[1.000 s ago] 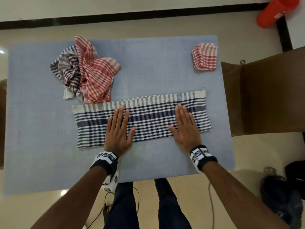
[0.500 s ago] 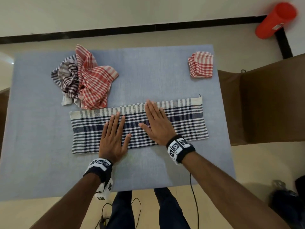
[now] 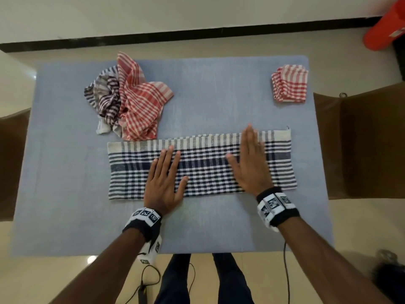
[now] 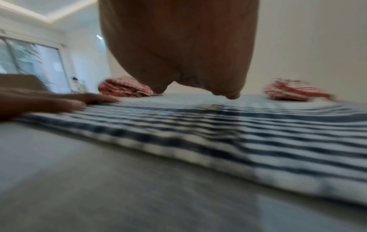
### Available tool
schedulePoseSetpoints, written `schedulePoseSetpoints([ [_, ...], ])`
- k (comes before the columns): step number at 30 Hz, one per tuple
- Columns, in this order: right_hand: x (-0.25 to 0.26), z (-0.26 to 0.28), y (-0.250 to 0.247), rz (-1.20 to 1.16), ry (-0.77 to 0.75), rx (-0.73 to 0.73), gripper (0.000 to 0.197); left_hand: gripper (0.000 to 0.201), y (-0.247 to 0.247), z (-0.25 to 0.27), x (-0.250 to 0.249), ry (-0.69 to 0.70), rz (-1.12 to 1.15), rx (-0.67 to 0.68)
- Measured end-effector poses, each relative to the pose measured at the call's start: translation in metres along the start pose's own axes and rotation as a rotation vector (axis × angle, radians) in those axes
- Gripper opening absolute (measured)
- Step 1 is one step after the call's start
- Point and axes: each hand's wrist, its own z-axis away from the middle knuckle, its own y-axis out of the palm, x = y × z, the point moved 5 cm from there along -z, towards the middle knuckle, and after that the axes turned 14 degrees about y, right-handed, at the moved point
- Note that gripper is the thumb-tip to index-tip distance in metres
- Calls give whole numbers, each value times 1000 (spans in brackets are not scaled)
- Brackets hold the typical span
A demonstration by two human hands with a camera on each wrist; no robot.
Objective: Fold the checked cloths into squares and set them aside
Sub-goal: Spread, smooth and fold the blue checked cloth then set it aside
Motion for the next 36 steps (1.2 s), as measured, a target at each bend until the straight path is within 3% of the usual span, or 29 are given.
schedulePoseSetpoints([
  [2, 48, 20, 25, 41, -145, 71, 81, 76, 0, 0, 1, 2, -2, -7],
  [5, 86, 40, 58, 147, -162, 89, 84, 75, 2, 2, 5, 18, -6, 13],
  [16, 88, 40, 65, 182, -130, 20, 86, 67, -40, 79, 136, -185, -13, -29],
  [22, 83, 38, 56, 68, -111, 21, 77, 63, -35, 88, 148, -247, 38, -38],
  [27, 26, 17, 18, -54, 177, -199, 53, 63, -34, 87, 145, -253, 51, -57],
  [29, -4, 10, 1, -46, 352, -279, 54, 63, -34, 87, 145, -246, 55, -62],
  [32, -34, -3, -25, -81, 631, -278, 57, 64, -34, 89, 145, -243, 42, -86],
  [36, -50, -24, -53, -93, 829, -282, 58, 64, -34, 89, 145, -233, 24, -109],
])
